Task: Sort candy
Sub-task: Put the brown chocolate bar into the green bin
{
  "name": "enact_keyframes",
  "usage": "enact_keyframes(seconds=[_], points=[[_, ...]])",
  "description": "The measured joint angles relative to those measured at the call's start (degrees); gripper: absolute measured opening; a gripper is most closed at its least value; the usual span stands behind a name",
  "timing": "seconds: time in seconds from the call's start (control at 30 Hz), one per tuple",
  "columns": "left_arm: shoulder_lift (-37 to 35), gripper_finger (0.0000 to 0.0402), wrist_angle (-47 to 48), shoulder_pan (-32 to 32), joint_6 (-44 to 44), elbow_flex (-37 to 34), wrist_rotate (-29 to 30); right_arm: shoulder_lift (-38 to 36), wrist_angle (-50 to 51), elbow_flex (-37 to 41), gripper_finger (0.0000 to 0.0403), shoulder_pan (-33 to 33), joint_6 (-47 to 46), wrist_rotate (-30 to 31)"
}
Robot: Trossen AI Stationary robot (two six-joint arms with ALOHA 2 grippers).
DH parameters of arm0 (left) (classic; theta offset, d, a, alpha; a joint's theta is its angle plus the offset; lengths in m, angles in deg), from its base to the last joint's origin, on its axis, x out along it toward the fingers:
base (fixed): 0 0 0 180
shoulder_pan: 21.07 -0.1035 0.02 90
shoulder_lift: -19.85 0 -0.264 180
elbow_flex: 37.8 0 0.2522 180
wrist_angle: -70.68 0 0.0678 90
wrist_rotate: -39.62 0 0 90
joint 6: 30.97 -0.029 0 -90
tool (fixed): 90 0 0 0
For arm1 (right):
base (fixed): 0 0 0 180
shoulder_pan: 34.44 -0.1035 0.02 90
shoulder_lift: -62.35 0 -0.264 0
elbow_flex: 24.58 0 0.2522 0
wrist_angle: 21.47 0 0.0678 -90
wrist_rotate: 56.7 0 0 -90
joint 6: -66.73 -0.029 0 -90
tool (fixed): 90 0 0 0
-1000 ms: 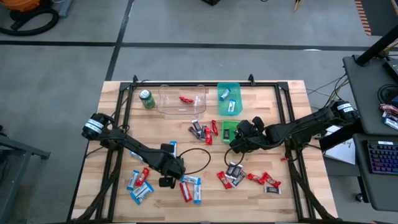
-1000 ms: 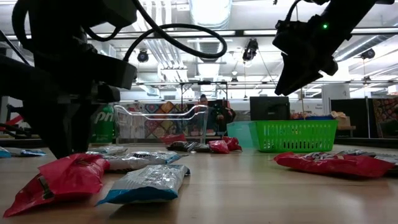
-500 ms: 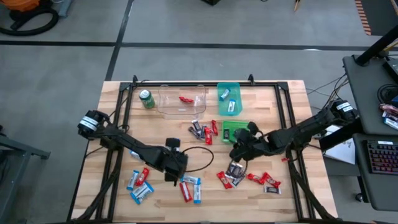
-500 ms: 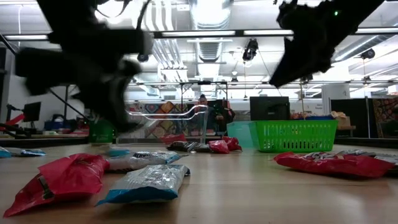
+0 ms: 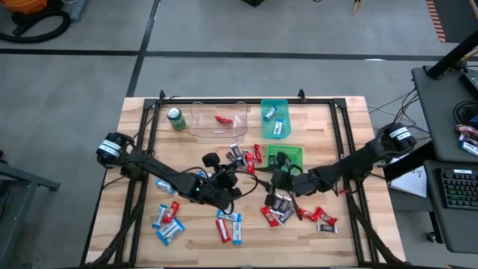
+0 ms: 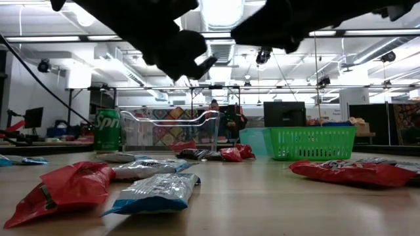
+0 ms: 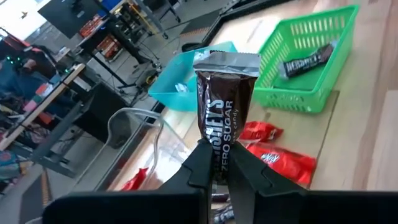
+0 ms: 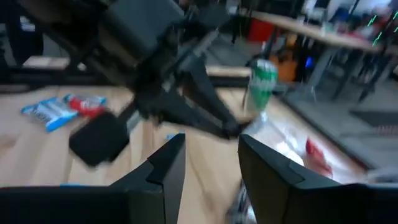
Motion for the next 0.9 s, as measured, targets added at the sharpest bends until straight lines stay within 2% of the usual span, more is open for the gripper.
enact_keyframes(seconds=[0.1,0.2,0.57,0.8,0.9], points=[[0.4,0.0009,-0.9,0.0,0.8,0.0,0.0,3.1,-7.1,-0.1,0.0134,0.0,3.7,4.7],[0.5,0.0009,-1.3,0.0,1.4,0.0,0.0,5.3,-9.8,-0.8,0.0135,0.1,5.0,8.4],[0.5,0.0009,-6.7,0.0,1.6,0.1,0.5,9.0,-10.3,-3.3,0.0136,2.9,-0.4,8.1],[0.5,0.0009,-8.1,0.0,1.9,0.1,0.4,9.0,-10.3,-3.5,0.0119,3.9,-1.4,7.6],[0.5,0.0009,-8.2,0.0,1.9,0.1,0.4,9.0,-10.4,-3.5,0.0100,4.1,-1.5,5.4]])
